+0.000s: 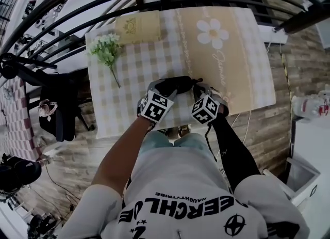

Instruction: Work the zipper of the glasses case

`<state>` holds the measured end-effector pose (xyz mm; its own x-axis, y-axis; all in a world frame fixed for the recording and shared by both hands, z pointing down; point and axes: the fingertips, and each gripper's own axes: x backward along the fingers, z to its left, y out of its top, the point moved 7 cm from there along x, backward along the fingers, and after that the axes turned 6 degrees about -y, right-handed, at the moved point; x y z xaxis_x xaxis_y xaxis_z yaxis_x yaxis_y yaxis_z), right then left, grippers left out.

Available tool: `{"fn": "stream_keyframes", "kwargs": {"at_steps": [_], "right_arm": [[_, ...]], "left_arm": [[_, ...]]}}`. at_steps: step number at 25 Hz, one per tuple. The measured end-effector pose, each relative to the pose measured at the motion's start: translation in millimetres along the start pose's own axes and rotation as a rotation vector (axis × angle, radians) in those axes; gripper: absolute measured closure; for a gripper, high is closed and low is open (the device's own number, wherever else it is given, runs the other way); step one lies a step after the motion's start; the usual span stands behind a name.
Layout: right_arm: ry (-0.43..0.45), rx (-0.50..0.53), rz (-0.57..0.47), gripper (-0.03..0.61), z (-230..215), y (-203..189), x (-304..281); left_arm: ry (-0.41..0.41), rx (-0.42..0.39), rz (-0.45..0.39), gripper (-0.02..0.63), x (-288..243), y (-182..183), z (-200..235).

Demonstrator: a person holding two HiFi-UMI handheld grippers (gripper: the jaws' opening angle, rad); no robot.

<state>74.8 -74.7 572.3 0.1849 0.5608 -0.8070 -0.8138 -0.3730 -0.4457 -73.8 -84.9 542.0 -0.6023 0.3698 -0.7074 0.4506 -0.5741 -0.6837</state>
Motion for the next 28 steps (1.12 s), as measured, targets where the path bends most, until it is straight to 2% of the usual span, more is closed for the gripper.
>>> {"fn": "stream_keyframes", "kwargs": {"at_steps": [4,11,15,19,24,28], "right_arm": [[0.056,0.014,-0.005,0.549,12,-2,5],[0.059,-0.047,0.018,0.549,29,5,8],[0.056,-0.129,0.028,0.549,33,6,9],[0.015,-0.173,0.035,0.549,18,5,9],[-0.045,-0.187,-0.006,0.549,-20,18,2],[-0.056,-0.182,-0.042,0.549,-57,23,-11]], "left_arm": [[-0.005,-0.004,-0.007,0.295,1,-1,1],[-0.023,-0.005,-0.022,0.295,0,-1,3],[-0.033,-0.035,-0.011,0.296,1,-1,1],[-0.062,-0.101,0.037,0.296,3,2,-1],[-0.106,-0.062,0.057,0.296,0,8,-4],[-0.172,-0.026,0.076,0.312,-16,20,-20]]}}
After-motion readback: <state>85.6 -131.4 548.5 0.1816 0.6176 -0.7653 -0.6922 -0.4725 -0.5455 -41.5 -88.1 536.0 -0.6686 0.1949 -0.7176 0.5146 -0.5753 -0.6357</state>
